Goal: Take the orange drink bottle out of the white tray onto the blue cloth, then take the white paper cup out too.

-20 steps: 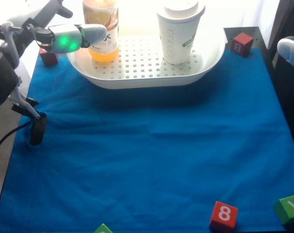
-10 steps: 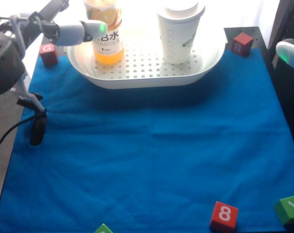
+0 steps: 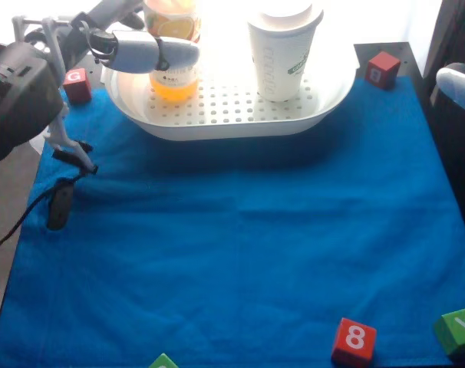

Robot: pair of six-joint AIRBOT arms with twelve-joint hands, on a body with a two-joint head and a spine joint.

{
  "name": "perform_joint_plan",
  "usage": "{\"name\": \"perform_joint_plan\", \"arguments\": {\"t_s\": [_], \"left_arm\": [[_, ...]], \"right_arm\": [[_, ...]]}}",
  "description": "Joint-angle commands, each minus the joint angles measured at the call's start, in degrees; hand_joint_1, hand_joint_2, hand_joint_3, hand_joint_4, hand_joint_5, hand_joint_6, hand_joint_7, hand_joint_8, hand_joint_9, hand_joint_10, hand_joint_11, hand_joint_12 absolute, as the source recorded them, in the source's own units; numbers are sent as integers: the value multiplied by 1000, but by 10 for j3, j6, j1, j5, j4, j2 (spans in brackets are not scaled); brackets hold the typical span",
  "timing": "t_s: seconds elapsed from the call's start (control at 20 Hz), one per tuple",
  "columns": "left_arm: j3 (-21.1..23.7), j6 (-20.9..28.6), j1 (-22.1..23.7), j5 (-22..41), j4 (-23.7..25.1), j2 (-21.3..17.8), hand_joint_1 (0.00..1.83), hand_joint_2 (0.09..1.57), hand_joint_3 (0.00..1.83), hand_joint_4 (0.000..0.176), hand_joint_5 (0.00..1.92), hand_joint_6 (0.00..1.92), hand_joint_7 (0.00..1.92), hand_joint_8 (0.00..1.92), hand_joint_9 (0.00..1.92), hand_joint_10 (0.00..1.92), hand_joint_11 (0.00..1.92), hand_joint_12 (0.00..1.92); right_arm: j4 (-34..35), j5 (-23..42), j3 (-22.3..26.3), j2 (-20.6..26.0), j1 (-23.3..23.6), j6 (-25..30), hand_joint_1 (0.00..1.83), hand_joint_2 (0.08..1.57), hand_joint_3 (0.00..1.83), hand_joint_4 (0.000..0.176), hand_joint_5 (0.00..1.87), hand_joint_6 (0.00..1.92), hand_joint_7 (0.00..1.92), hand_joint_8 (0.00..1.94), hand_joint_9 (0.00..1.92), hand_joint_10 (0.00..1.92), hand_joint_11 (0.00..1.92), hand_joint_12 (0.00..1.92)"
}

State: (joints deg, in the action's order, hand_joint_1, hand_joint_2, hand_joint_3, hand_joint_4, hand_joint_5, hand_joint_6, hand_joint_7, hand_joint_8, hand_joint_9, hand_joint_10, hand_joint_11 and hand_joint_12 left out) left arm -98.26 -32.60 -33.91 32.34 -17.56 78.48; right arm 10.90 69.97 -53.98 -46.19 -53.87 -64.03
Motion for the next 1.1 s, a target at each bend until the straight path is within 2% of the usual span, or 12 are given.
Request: {"name": "perform_joint_plan", "arguments": {"t_s": [0.0,0.1,0.2,0.3,0.4,0.45,0.5,0.6,0.65,0.85,1.0,1.05], "left_arm": [[-4,3,5,48,3,3,1084,1084,16,0,345,1260,359,1182,202,1458,76,1883],[-5,3,5,49,3,3,1139,1280,15,0,594,1399,700,1599,590,1801,634,1919],[-4,5,5,56,2,1,1104,1304,4,0,588,1488,679,1566,444,1661,449,1921],[1,12,5,70,7,-3,1010,1126,0,0,395,1151,290,1017,116,1353,24,1890],[16,28,5,106,24,-13,1045,1121,0,20,407,994,322,1247,331,1525,318,1900],[31,28,7,130,33,-23,1036,1126,0,0,382,882,361,1288,429,1540,446,1835],[41,28,9,146,40,-30,1026,1121,0,0,380,859,324,1251,377,1509,391,1810],[70,28,12,190,58,-50,1029,1101,0,0,401,846,441,1377,487,1637,493,1913],[84,28,12,207,67,-60,1013,1116,0,0,406,867,432,1329,471,1579,473,1866],[136,28,4,275,99,-98,912,1137,1,50,379,812,290,1109,296,1407,302,1773],[190,27,-35,323,107,-136,838,1099,0,30,347,747,272,1137,282,1469,321,1841],[205,26,-46,331,108,-146,882,1108,0,0,344,749,329,1206,388,1526,459,1851]], "right_arm": [[0,69,-3,-1,4,2,399,1408,0,0,0,0,0,0,0,0,0,1036],[0,69,-3,-1,4,2,389,1405,0,15,0,0,0,0,0,0,0,1037],[0,69,-3,-1,4,3,434,1402,0,17,0,0,0,0,0,0,0,914],[0,69,-3,-2,4,3,439,1398,0,0,0,0,0,0,0,0,0,902],[0,69,-3,-2,4,3,373,1395,0,0,0,0,0,0,0,0,0,972],[0,69,-3,-2,4,3,356,1390,0,0,0,0,0,0,0,0,0,1051],[1,69,-3,-2,4,3,365,1390,0,0,0,0,0,0,0,0,0,1118],[1,69,-3,-2,4,3,385,1407,2,0,0,0,0,0,0,0,0,831],[1,69,-2,-2,4,3,355,1412,1,0,0,0,0,0,0,0,0,952],[3,69,-1,-3,4,3,317,1397,0,0,0,0,0,0,0,0,0,1143],[5,69,1,-4,4,3,288,1390,0,0,0,0,0,0,0,0,0,1046],[6,69,1,-4,4,3,263,1393,1,0,0,0,0,0,0,0,0,1044]]}}
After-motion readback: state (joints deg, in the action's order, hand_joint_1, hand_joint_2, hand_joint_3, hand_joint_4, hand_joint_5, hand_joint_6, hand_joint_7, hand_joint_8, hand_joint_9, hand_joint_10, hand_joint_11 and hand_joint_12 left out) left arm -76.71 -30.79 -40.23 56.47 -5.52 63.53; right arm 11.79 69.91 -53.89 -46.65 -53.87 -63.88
